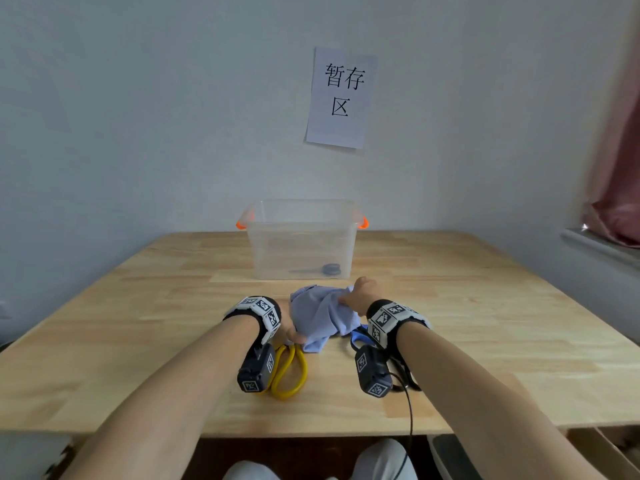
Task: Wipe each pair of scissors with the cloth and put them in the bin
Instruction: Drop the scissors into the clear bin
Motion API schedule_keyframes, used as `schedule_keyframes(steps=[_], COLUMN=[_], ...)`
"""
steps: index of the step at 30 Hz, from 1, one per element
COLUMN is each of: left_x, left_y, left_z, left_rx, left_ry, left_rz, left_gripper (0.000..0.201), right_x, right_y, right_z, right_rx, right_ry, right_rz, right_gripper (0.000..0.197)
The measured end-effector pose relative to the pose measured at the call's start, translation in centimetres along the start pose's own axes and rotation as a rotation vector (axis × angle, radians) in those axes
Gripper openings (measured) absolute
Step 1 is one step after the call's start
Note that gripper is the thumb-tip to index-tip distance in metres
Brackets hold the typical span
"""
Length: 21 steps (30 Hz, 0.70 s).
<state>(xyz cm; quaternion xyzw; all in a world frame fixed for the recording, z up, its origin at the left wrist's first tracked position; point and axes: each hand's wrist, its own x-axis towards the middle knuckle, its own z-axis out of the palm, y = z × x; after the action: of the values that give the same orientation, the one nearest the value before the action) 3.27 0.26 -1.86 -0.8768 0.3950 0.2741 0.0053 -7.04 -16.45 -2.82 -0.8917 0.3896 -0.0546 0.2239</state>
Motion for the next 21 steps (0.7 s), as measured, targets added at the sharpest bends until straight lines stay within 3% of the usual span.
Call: schedule_keyframes(steps=[4, 7, 9, 14, 18, 21], left_x=[-1.1, -1.5, -1.8, -2.2, -1.2, -1.4], left_y=[0.5, 0.8, 1.0, 0.8, -0.4, -0.7], left_z=[0.4, 0.4, 0.6, 0.9, 0.9, 0.8], left_rx=[0.053, 0.105, 0.129, 0.165, 0.162, 0.115], left_ry=[-0.012, -0.049, -0.067, -0.046, -0.052, -0.081], left_rz=[-0.003, -0.005, -0.020, -0.045, -0.119, -0.173], left_gripper=[0.033, 0.040, 0.040, 0.043, 0.062, 0.067], right_x=[-0.2, -0.2, -0.1, -0.8, -0.7, -0.9], right_y=[0.2, 0.4, 0.4, 0.2, 0.6, 0.1], right_z=[0.2, 0.1, 0.0, -0.3, -0.5, -0.7], right_rx=[0.027, 0.036, 0.120, 0.156, 0.158, 0.166], right_ry=[-0.083, -0.101, -0.100, -0.060, -0.085, -0.035], right_rz=[0.067, 0.074, 0.061, 0.077, 0.044, 0.120], right_gripper=[0.061, 0.034, 0.028, 0.049, 0.030, 0.039])
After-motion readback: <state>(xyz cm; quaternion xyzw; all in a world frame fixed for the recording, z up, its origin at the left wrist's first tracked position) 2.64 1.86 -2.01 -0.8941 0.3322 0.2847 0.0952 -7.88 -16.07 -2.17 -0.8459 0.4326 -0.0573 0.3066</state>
